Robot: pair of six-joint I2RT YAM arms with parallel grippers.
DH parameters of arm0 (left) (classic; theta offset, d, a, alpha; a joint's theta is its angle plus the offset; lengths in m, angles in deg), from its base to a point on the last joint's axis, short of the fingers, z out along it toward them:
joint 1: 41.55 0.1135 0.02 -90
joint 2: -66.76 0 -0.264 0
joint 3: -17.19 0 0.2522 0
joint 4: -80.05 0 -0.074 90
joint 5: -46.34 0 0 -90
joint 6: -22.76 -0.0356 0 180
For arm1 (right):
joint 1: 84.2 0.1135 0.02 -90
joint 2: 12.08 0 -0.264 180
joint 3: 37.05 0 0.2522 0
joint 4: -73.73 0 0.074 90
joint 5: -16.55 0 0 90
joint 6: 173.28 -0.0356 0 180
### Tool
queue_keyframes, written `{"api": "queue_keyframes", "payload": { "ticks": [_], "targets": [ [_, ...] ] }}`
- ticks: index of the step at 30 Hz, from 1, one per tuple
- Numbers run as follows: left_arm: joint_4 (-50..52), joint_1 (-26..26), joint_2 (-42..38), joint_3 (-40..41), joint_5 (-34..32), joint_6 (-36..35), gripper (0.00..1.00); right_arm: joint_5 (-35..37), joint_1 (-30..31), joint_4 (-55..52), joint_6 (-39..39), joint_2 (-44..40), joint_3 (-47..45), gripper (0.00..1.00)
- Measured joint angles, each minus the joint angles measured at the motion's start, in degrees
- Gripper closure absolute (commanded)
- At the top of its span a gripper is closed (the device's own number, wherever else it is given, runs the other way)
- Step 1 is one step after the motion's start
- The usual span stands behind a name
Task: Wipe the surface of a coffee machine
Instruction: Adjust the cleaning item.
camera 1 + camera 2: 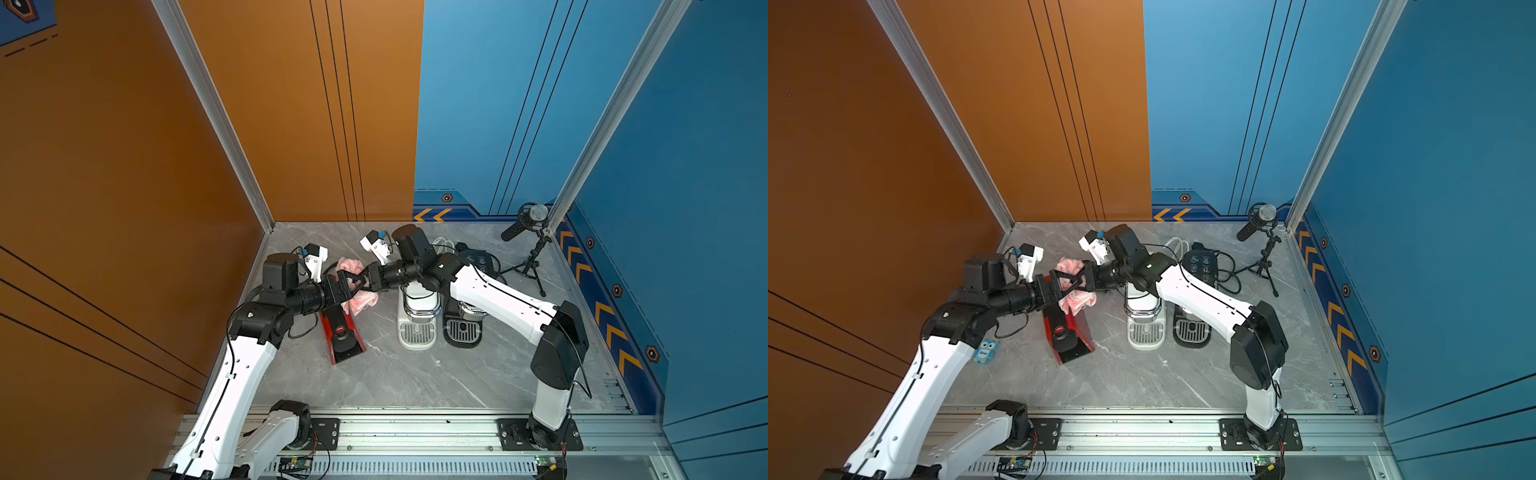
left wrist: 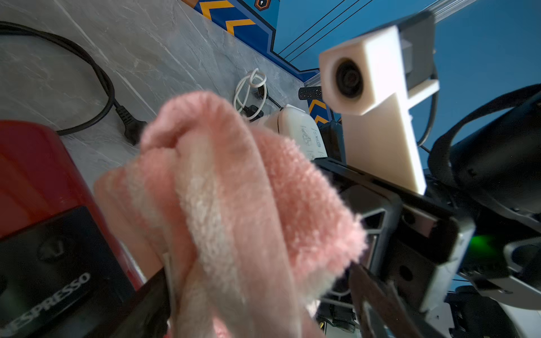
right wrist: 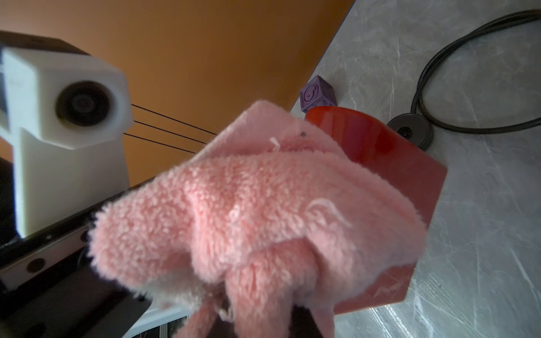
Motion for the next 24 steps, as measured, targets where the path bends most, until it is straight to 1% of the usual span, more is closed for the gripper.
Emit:
{"api": "queue_keyframes", "payload": {
  "ticks": [1, 2, 4, 7, 8, 11, 13, 15, 18, 22, 24],
  "targets": [
    [-0.4, 0.0, 0.0, 0.0, 0.0, 0.2, 0.13, -0.3, 0.0, 1.3, -0.8, -0.1, -1.0, 1.00],
    [-0.7, 0.0, 0.0, 0.0, -0.2, 0.8, 0.19, -0.8, 0.0, 3.0, -1.9, -0.3, -2.3, 1.00],
    [-1.2, 0.0, 0.1, 0.0, -0.5, 1.8, 0.25, -1.6, -0.1, 6.5, -4.3, -0.9, -4.5, 1.00],
    [-2.5, 0.0, 0.6, 0.0, -0.6, 3.0, 0.27, -2.3, -0.4, 11.3, -7.5, -1.9, -6.8, 1.00],
    [-3.2, 0.0, 0.9, 0.0, -0.6, 3.4, 0.26, -2.3, -0.5, 12.6, -8.3, -2.3, -7.4, 1.00],
    [-4.5, 0.5, 1.5, 0.0, -0.4, 4.5, 0.17, -2.7, -0.8, 15.2, -9.9, -3.2, -8.7, 1.00],
    [-4.8, 0.9, 1.6, 0.1, -0.5, 5.2, 0.15, -3.1, -0.8, 16.5, -10.9, -3.7, -9.1, 1.00],
    [-5.3, 1.2, 1.3, 0.1, -0.4, 5.1, 0.09, -3.2, -0.8, 17.6, -12.1, -3.9, -9.2, 1.00],
    [-5.8, 1.1, 0.4, 0.1, -0.3, 2.0, 0.07, -3.5, -0.9, 19.4, -14.1, -4.1, -9.8, 1.00],
    [-6.1, 0.4, -1.9, 0.1, 0.3, -3.9, 0.03, -4.2, -1.9, 19.9, -17.0, -4.4, -10.3, 1.00],
    [-6.3, 0.1, -2.7, 0.2, 0.6, -5.2, 0.03, -4.2, -2.6, 20.3, -18.0, -4.6, -10.6, 1.00]
  ]
}}
